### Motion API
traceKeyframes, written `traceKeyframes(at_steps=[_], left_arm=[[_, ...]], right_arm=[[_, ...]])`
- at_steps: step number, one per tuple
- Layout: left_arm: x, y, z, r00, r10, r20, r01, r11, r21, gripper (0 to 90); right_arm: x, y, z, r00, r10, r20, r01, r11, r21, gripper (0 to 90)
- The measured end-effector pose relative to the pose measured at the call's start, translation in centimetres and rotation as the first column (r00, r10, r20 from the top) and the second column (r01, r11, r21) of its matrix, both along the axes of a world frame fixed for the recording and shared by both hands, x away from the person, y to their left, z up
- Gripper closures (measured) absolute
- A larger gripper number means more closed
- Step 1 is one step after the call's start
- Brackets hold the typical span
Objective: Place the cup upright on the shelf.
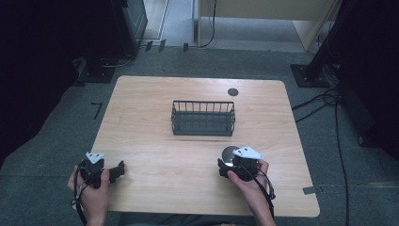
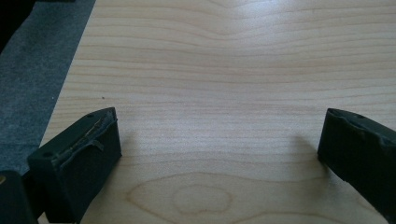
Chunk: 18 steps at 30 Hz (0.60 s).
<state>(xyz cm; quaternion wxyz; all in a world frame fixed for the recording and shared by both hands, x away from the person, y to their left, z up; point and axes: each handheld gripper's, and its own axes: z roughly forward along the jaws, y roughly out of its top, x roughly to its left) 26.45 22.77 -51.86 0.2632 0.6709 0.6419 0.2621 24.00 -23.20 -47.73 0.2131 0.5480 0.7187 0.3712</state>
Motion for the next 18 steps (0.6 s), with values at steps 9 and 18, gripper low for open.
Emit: traceKeyframes(at_steps=[9, 18], left_arm=[[0.0, 0.0, 0.0, 1.0000, 0.000, 0.000, 0.000, 1.0000, 0.000, 0.0], [0.0, 0.0, 0.0, 1.0000, 0.000, 0.000, 0.000, 1.0000, 0.000, 0.0]], right_arm=[[0.9, 0.3, 1.6, 0.9994, 0.021, 0.027, -0.022, 0.9997, 0.008, 17.1], [2.0, 0.9, 3.1, 0.9983, 0.043, 0.040, -0.044, 0.9988, 0.021, 17.2]])
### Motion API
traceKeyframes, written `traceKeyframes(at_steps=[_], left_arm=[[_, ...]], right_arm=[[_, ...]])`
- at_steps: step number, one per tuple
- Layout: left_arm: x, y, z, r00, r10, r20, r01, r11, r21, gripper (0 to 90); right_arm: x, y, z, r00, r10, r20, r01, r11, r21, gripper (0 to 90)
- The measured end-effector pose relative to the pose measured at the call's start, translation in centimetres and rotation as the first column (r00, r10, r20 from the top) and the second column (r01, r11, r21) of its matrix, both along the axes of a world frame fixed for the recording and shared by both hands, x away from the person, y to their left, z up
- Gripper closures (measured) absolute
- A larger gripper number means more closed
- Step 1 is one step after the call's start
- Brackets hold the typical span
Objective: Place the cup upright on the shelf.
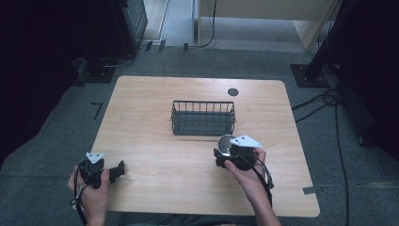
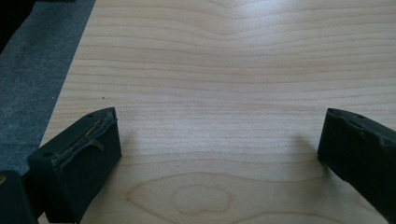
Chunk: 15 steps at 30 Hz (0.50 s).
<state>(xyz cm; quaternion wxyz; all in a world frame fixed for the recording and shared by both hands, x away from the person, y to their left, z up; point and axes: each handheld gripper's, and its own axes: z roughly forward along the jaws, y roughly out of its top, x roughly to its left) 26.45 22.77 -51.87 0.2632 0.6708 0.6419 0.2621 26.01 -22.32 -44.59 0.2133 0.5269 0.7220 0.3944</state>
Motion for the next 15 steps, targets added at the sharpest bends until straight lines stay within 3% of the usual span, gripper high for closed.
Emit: traceKeyframes(at_steps=[15], left_arm=[[0.0, 0.0, 0.0, 1.0000, 0.002, 0.001, -0.002, 1.0000, -0.002, 0.0]], right_arm=[[2.1, 0.9, 2.4, 0.9994, 0.032, 0.009, -0.032, 0.9994, -0.012, 17.3]])
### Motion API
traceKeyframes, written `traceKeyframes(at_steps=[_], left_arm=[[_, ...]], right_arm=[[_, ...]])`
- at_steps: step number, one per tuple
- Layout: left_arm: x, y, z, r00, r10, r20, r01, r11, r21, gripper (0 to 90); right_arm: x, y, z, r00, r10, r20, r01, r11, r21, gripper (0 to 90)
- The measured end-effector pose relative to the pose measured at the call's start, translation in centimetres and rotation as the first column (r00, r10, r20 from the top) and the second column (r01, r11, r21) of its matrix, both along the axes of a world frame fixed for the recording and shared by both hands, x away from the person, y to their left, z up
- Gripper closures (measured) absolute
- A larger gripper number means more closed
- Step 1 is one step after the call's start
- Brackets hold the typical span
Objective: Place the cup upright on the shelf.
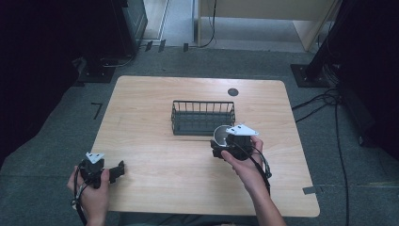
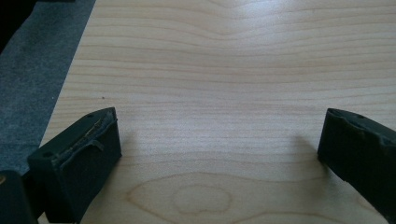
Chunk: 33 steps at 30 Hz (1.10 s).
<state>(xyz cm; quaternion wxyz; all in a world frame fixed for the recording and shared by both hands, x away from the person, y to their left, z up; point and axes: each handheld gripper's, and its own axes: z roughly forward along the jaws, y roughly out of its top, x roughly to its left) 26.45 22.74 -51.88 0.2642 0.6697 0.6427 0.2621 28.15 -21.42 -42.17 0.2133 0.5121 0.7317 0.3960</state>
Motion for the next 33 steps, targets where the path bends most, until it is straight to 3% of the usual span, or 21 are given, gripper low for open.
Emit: traceKeyframes(at_steps=[21, 33], left_arm=[[0.0, 0.0, 0.0, 1.0000, 0.000, -0.001, 0.000, 1.0000, 0.001, 0.0], [0.0, 0.0, 0.0, 1.0000, -0.001, -0.001, 0.001, 1.0000, 0.001, 0.0]], right_arm=[[3.2, 0.7, 2.9, 0.9984, 0.018, 0.053, -0.018, 0.9998, -0.004, 17.4], [5.8, 0.5, 4.4, 0.9967, 0.008, 0.081, -0.008, 1.0000, 0.004, 17.5]])
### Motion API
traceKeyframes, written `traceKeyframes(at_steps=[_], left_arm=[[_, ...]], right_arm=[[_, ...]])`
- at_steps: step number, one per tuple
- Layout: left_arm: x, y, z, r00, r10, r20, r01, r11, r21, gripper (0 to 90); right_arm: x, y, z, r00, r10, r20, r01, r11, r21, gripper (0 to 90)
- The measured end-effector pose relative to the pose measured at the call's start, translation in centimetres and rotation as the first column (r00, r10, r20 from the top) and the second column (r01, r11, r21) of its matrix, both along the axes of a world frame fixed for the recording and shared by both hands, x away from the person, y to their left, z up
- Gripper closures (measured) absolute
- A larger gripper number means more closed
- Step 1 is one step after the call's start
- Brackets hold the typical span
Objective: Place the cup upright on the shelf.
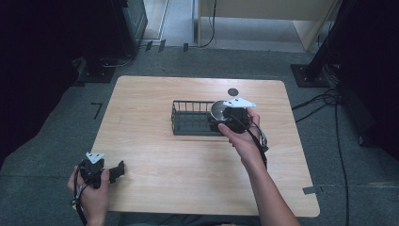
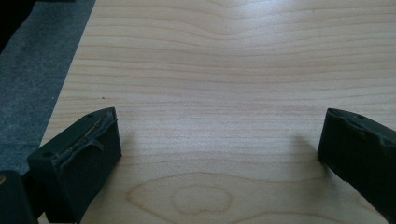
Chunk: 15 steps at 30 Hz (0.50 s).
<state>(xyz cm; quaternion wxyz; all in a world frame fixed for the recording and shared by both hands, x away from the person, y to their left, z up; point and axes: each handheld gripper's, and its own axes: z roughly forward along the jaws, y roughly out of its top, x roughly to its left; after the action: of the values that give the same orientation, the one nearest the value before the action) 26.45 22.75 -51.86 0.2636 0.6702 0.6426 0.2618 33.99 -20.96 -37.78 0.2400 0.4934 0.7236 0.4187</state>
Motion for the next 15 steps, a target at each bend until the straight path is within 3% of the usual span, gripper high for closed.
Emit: traceKeyframes(at_steps=[7, 15], left_arm=[[0.0, 0.0, 0.0, 1.0000, 0.001, 0.001, -0.001, 1.0000, 0.001, 0.0], [0.0, 0.0, 0.0, 1.0000, 0.000, 0.000, 0.000, 1.0000, 0.001, 0.0]], right_arm=[[1.9, 0.1, 0.5, 0.9999, -0.013, 0.005, 0.013, 0.9999, -0.003, 17.5], [4.3, 0.2, -0.5, 0.9993, -0.037, -0.009, 0.037, 0.9992, -0.015, 17.5]])
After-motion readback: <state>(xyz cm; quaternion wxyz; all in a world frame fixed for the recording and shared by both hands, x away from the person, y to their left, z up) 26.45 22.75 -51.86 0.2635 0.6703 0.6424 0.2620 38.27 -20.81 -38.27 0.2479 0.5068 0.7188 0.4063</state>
